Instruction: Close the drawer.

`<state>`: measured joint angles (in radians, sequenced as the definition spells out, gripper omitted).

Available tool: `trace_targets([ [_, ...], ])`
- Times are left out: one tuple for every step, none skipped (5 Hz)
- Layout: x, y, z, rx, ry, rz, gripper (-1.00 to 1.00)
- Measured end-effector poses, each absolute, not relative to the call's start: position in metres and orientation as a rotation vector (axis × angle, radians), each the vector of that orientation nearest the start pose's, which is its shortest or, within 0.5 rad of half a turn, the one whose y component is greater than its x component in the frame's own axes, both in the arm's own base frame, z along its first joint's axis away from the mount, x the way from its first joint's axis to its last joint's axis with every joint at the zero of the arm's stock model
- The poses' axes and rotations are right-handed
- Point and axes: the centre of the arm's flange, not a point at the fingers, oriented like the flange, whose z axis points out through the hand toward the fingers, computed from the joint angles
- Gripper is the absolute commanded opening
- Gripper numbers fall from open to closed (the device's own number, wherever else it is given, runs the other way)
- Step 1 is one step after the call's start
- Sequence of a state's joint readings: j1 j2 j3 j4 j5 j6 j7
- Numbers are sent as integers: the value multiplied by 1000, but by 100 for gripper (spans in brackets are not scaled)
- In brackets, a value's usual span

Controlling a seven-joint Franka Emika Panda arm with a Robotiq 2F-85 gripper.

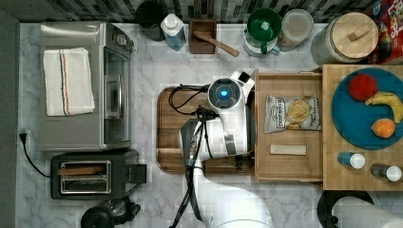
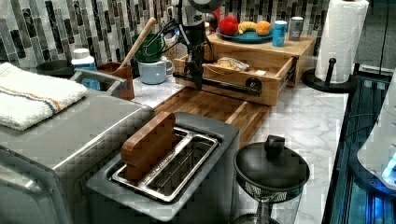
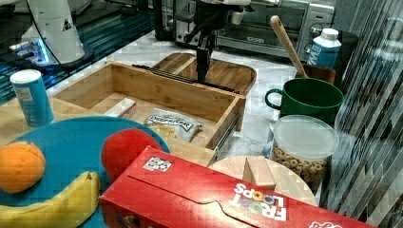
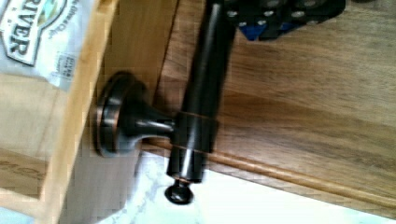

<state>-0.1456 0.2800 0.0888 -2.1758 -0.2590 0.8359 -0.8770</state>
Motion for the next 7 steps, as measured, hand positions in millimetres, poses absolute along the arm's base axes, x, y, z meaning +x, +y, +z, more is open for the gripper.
trace_targets([
  [556,-46,259,-3265,-356,100,-100],
  [553,-62,260,-3250,-428,134,-100],
  [551,-87,261,-3245,-467,138,-100],
  [548,-119,264,-3237,-500,146,-100],
  [544,-157,265,-3233,-525,155,-100],
  [547,-205,263,-3238,-531,157,-100],
  [553,-252,258,-3229,-532,140,-100],
])
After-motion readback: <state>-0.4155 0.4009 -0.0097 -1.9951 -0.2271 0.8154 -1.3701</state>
